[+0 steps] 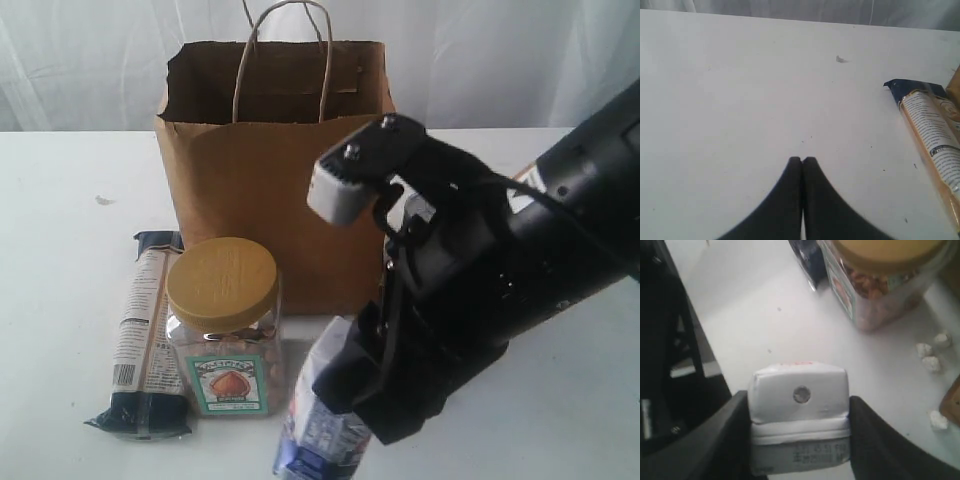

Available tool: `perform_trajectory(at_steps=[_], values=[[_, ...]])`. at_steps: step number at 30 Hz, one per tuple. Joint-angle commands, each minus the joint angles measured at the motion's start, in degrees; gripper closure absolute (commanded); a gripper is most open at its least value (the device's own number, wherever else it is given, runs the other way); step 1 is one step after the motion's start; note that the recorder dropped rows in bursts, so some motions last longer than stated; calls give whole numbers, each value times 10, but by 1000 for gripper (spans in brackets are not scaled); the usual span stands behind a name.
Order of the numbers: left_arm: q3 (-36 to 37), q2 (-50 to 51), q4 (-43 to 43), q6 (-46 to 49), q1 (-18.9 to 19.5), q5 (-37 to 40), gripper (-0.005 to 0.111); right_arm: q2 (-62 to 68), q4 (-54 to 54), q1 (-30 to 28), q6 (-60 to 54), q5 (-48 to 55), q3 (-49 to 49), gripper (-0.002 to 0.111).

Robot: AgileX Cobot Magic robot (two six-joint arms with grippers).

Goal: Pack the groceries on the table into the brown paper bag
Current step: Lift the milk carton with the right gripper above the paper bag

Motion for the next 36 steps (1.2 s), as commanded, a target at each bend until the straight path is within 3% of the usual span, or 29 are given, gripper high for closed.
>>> perform_trajectory(at_steps=[1, 6, 12, 17, 24, 27, 31, 36], values=[[2, -2, -5, -2, 1, 2, 107, -36, 101, 0, 8, -8, -23, 91], [2, -2, -5, -2, 1, 2, 107, -48, 197, 0, -2, -29, -47, 91], [2, -2, -5, -2, 1, 2, 107, -48, 336, 0, -144, -142, -98, 91], [2, -2, -5, -2, 1, 2, 107, -48, 493, 0, -288, -430, -134, 91], [2, -2, -5, -2, 1, 2, 107, -33, 486, 0, -327, -786, -138, 91], [2, -2, -5, -2, 1, 2, 107, -16, 486, 0, -327, -810, -138, 91], [2, -2, -5, -2, 1, 2, 107, 9, 483, 0, -330, -743, -138, 91], [2, -2, -5, -2, 1, 2, 107, 44, 473, 0, -403, -734, -138, 91]])
